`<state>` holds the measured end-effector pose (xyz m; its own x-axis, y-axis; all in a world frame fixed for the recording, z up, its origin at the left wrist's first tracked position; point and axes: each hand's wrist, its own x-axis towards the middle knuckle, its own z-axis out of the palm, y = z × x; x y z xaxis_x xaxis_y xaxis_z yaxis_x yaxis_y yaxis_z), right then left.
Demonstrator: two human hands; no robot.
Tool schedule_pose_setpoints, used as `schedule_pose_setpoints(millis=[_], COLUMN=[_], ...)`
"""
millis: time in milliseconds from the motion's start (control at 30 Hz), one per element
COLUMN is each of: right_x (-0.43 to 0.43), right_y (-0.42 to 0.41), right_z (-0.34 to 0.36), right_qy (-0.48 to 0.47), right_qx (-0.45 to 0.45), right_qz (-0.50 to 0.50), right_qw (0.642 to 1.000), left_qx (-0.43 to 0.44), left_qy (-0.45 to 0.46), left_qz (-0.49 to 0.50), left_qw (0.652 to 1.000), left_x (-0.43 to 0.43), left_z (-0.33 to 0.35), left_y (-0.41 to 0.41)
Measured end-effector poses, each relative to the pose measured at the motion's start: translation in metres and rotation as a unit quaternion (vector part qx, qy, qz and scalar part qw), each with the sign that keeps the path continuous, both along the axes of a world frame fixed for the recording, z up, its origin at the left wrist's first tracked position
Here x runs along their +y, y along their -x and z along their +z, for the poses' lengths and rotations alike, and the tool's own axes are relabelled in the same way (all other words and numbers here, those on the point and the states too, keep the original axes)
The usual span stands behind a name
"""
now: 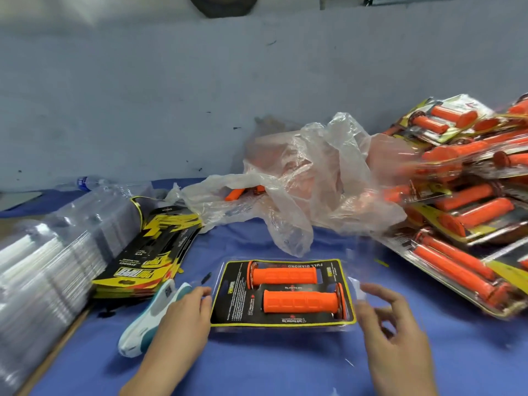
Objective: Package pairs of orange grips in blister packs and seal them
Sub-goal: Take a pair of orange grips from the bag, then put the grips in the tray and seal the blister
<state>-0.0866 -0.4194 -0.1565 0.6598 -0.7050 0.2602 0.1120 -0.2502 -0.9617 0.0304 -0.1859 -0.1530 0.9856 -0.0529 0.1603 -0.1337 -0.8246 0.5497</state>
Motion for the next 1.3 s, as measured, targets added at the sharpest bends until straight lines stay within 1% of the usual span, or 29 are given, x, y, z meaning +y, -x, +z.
schedule_pose_setpoints(millis=[33,67,133,167,200,267,333,400,433,467,500,533,567,600,667,700,733,800,867,933,967,1033,1133,1233,1300], right_x=[0.001,0.002,-0.001,-0.002,-0.005,-0.015,-0.023,-0.03,-0.032,-0.034,-0.035,-0.035,-0.035,-0.034,-0.033,-0.033,-0.033,-0.034,-0.033,-0.031,-0.03,-0.03,-0.034,-0.04,-0.046], right_y=[0.0,-0.001,-0.006,-0.01,-0.013,-0.019,-0.024,-0.027,-0.029,-0.03,-0.032,-0.032,-0.033,-0.034,-0.034,-0.034,-0.034,-0.033,-0.033,-0.033,-0.033,-0.032,-0.029,-0.026,-0.024], right_z=[0.0,0.002,0.0,-0.003,-0.004,-0.009,-0.013,-0.014,-0.015,-0.015,-0.015,-0.015,-0.015,-0.015,-0.012,-0.011,-0.009,-0.008,-0.008,-0.009,-0.01,-0.013,-0.013,-0.007,-0.004], right_qy=[0.126,0.246,0.446,0.519,0.574,0.642,0.681,0.706,0.712,0.715,0.717,0.717,0.715,0.712,0.702,0.696,0.693,0.691,0.683,0.669,0.669,0.685,0.691,0.686,0.676], right_qx=[0.011,0.015,-0.009,-0.01,-0.002,0.005,0.005,-0.003,-0.015,-0.026,-0.039,-0.043,-0.048,-0.051,-0.056,-0.061,-0.064,-0.069,-0.072,-0.065,-0.055,-0.027,0.018,0.017,0.018], right_qz=[-0.001,-0.006,-0.016,-0.022,-0.022,-0.018,-0.013,-0.003,0.004,0.011,0.018,0.02,0.021,0.023,0.025,0.029,0.033,0.048,0.051,0.044,0.045,0.057,0.079,0.08,0.076], right_qw=[0.992,0.969,0.895,0.855,0.819,0.767,0.732,0.708,0.702,0.699,0.695,0.695,0.697,0.7,0.71,0.715,0.718,0.718,0.725,0.739,0.74,0.725,0.718,0.723,0.733], left_qx=[0.003,0.004,0.007,0.006,0.003,0.0,0.011,0.013,-0.011,-0.06,-0.125,-0.196,-0.253,-0.286,-0.318,-0.33,-0.34,-0.35,-0.367,-0.375,-0.376,-0.373,-0.37,-0.389,-0.402], left_qy=[0.01,0.02,0.037,0.044,0.05,0.058,0.08,0.13,0.146,0.15,0.141,0.125,0.098,0.057,-0.051,-0.106,-0.148,-0.18,-0.185,-0.186,-0.183,-0.177,-0.166,-0.178,-0.176], left_qz=[-0.001,-0.004,-0.014,-0.021,-0.026,-0.026,-0.02,0.002,0.023,0.045,0.052,0.029,-0.027,-0.101,-0.228,-0.262,-0.275,-0.264,-0.248,-0.249,-0.254,-0.268,-0.273,-0.259,-0.251], left_qw=[1.0,1.0,0.999,0.999,0.998,0.998,0.997,0.991,0.989,0.986,0.981,0.972,0.962,0.951,0.919,0.9,0.887,0.881,0.877,0.873,0.872,0.87,0.872,0.866,0.863], left_x=[0.001,0.002,0.005,0.007,0.009,0.012,0.014,0.014,0.014,0.013,0.009,0.003,-0.005,-0.014,-0.035,-0.046,-0.056,-0.069,-0.075,-0.076,-0.076,-0.078,-0.074,-0.062,-0.052], left_z=[0.0,0.0,0.0,0.0,0.0,-0.001,-0.002,-0.002,-0.001,0.001,0.005,0.01,0.015,0.016,0.009,0.002,-0.004,-0.01,-0.013,-0.015,-0.016,-0.017,-0.015,-0.011,-0.01], left_y=[-0.001,-0.002,-0.003,-0.004,-0.005,-0.008,-0.01,-0.012,-0.011,-0.01,-0.005,0.0,0.008,0.014,0.023,0.026,0.028,0.03,0.028,0.028,0.028,0.031,0.031,0.027,0.024])
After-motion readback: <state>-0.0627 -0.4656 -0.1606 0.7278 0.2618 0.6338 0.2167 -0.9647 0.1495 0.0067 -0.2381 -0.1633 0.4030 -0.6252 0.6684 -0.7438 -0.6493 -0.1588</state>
